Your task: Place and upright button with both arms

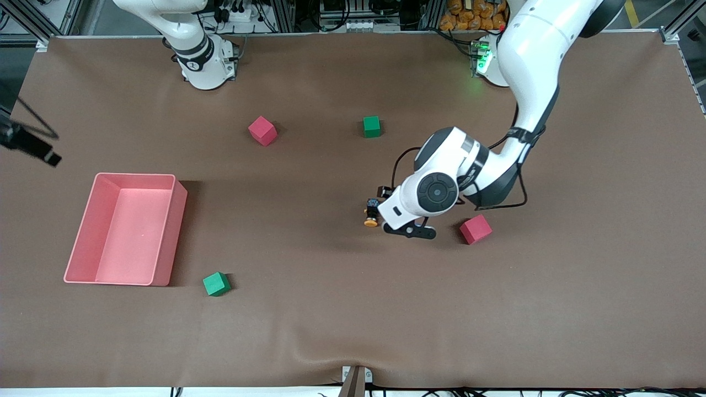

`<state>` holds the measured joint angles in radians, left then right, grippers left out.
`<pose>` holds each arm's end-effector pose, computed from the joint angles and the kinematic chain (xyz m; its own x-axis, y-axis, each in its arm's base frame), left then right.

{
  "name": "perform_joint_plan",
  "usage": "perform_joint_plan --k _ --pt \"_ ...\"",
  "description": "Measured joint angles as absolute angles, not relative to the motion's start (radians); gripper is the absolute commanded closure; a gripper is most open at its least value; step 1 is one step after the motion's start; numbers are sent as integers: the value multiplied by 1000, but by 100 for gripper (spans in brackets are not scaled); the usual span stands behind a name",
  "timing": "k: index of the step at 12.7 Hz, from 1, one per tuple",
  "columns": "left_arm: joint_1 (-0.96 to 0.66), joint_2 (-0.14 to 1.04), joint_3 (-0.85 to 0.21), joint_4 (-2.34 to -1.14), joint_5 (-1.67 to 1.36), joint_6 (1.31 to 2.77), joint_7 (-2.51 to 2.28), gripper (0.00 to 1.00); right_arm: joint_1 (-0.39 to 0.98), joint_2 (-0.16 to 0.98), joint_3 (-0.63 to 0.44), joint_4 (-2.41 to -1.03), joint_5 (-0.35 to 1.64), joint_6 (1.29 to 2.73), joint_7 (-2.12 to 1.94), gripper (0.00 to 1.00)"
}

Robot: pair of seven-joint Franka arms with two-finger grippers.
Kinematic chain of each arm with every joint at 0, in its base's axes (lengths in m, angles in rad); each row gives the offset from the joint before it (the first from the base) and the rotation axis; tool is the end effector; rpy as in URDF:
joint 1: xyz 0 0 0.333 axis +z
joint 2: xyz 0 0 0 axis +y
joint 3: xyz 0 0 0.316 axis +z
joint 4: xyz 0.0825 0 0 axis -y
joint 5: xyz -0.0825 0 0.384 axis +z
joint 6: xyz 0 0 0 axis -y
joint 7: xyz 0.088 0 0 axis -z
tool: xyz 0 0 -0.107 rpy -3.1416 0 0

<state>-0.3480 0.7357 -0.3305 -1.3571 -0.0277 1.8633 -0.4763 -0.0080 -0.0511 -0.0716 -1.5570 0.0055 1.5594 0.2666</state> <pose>0.5805 -0.4092 0.2889 0.9472 -0.1446 -0.2863 -0.1130 -0.9858 0.1240 0.5360 -0.0433 0.6578 0.9394 -0.3393 0.0491 -0.3385 -0.9407 -0.0229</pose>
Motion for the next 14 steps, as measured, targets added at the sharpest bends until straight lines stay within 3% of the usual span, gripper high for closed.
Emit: perform_joint_plan --k 2,7,14 --pt "-390 794 -323 -1309 -28 1909 -520 16 -7 -103 -92 -1621 5 1569 211 0" --pt "-417 881 -313 -1277 -28 1976 -532 24 13 -94 -92 -1614 5 1588 202 0" --pt "-445 917 -311 -1275 -28 2017 -532 25 17 41 -100 -1407 4 1441 201 0"
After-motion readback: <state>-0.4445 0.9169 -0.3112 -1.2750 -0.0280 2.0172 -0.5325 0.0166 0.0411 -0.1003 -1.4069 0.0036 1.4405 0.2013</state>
